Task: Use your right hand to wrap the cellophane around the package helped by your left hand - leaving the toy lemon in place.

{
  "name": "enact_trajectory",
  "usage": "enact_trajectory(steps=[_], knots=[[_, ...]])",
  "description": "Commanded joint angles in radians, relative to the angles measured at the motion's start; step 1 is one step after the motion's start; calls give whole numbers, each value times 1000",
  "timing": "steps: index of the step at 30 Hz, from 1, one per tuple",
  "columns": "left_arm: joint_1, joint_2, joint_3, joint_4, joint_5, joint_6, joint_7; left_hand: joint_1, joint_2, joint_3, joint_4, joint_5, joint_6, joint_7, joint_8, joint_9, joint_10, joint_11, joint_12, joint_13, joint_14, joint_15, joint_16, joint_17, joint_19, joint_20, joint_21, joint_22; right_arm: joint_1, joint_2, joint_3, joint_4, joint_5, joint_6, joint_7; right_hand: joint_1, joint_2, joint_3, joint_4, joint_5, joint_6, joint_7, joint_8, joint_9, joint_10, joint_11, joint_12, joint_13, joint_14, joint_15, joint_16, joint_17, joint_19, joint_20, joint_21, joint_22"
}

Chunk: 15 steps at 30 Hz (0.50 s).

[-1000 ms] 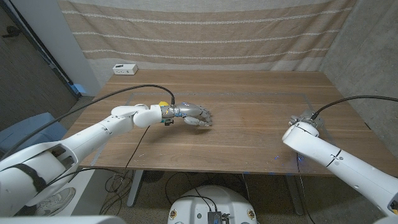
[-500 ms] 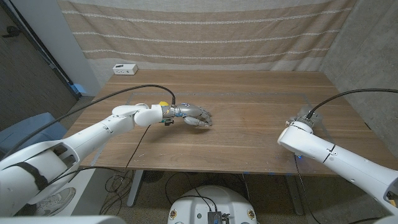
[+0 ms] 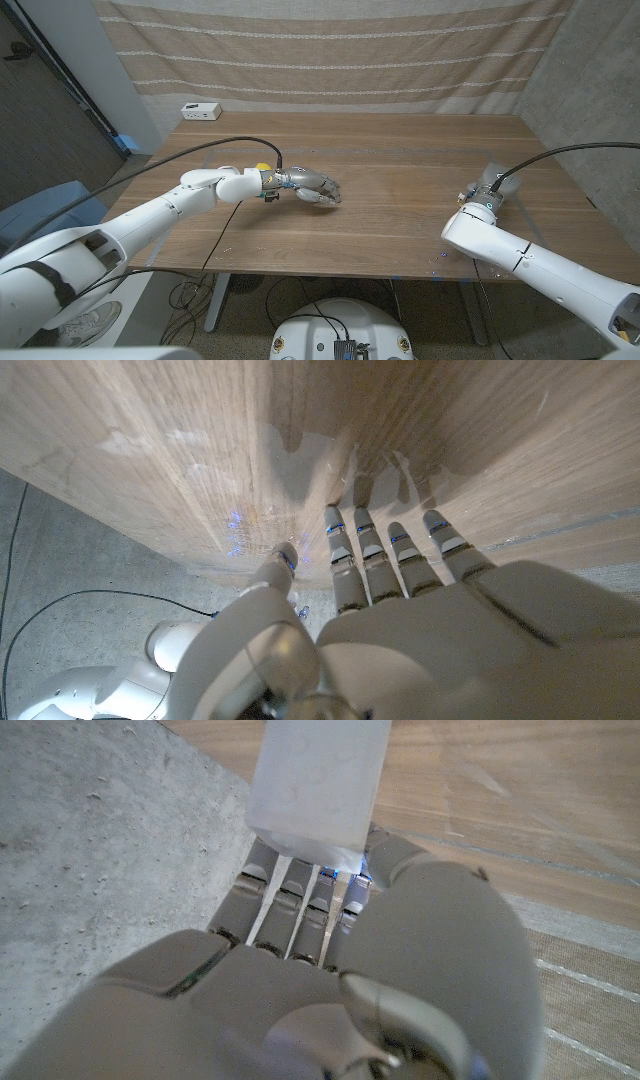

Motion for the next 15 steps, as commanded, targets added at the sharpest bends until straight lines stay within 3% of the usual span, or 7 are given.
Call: enact_trajectory(steps=[1, 8, 15], knots=[[6, 6, 0, -19, -10, 12, -28, -14, 0, 2, 8, -2, 21, 22, 12, 0, 33, 7, 8, 3, 30, -5, 10, 2, 14, 12, 4, 4, -58, -19, -12, -93, -237, 82, 49, 165, 150, -11, 1, -3, 14, 1, -5, 5, 9, -1, -3, 3, 36, -182, -3, -1, -4, -147, 11, 4], [25, 20, -10, -43, -21, 24, -36, -18, -1, 3, 9, -2, 32, 30, 14, 0, 45, 7, 9, 3, 40, -7, 9, 2, 21, 11, 5, 4, -43, -65, -52, -169, -322, 77, 160, 174, 149, -17, 2, -4, 14, 1, -9, 6, 8, 0, -7, 3, 37, -182, -7, -4, -14, -147, 15, 5], [37, 29, -19, -58, -17, 32, -33, -22, -1, 4, 10, -1, 41, 32, 15, 0, 48, 3, 7, 4, 43, -9, 7, 2, 22, 10, 4, 4, -48, -95, -76, -221, -397, 131, 246, 184, 150, -24, 3, -4, 17, 0, -11, 6, 13, -1, -9, 4, 42, -182, -10, -6, -18, -148, 22, 7]])
